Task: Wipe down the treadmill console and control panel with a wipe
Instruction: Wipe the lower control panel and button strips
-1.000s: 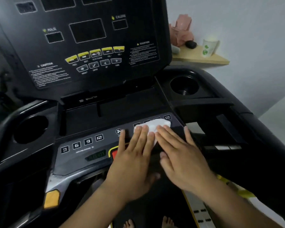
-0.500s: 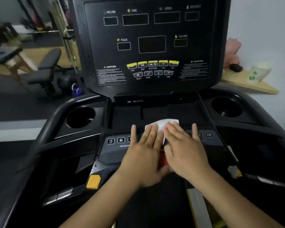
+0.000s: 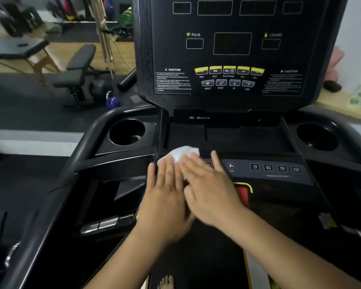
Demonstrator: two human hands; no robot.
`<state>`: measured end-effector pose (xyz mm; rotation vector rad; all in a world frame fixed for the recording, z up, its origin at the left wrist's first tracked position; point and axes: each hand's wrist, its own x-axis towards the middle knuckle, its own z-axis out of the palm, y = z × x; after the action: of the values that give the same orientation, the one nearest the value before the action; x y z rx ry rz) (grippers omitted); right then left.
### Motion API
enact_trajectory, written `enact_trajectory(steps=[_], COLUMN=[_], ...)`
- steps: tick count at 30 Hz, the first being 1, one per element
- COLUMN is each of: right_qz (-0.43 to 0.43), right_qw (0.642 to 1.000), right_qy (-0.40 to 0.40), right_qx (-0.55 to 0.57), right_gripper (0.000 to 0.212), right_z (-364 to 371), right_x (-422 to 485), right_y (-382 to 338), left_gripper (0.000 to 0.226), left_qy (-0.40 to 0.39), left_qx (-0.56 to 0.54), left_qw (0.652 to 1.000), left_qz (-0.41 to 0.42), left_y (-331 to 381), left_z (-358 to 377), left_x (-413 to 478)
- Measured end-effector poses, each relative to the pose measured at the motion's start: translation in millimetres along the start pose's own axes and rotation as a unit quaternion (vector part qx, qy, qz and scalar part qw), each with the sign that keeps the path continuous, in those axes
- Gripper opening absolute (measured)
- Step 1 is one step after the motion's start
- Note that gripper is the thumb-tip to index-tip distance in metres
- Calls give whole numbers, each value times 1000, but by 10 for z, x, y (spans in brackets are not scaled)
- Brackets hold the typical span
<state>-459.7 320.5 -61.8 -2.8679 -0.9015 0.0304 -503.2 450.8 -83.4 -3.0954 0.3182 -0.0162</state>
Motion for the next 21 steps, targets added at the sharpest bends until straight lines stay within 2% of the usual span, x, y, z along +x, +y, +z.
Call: enact_trajectory(steps=[2, 4, 7, 9, 12, 18, 21], right_qz=[-66, -91, -64, -39, -38, -125, -146], right_qw=[998, 995, 997, 999, 998, 992, 989], right_qy=[-4, -14, -25, -19, -17, -8, -37], right_qx=[-21, -44, -36, 23, 53, -6, -4], right_gripper=[65, 63, 60, 60, 58, 71, 69], right_z=[82, 39, -34, -60, -72, 143, 261], right_x=[-122, -63, 246, 427, 489, -8, -334], right_y=[-38, 25, 57, 5, -53, -325, -358], left_gripper=[94, 98, 95, 90, 85, 84, 85], left_qy=[2, -1, 14, 20, 33, 71, 51], left_qx=[-15, -37, -93, -173, -248, -276, -226], left_qw=[1000, 998, 994, 982, 966, 958, 972], left_qz=[-18, -41, -60, -67, -60, -36, -25], left_y=[-103, -121, -139, -250, -425, -506, -477], left_z=[111, 154, -10, -73, -124, 62, 258], left_x=[-219, -242, 27, 168, 53, -593, -802])
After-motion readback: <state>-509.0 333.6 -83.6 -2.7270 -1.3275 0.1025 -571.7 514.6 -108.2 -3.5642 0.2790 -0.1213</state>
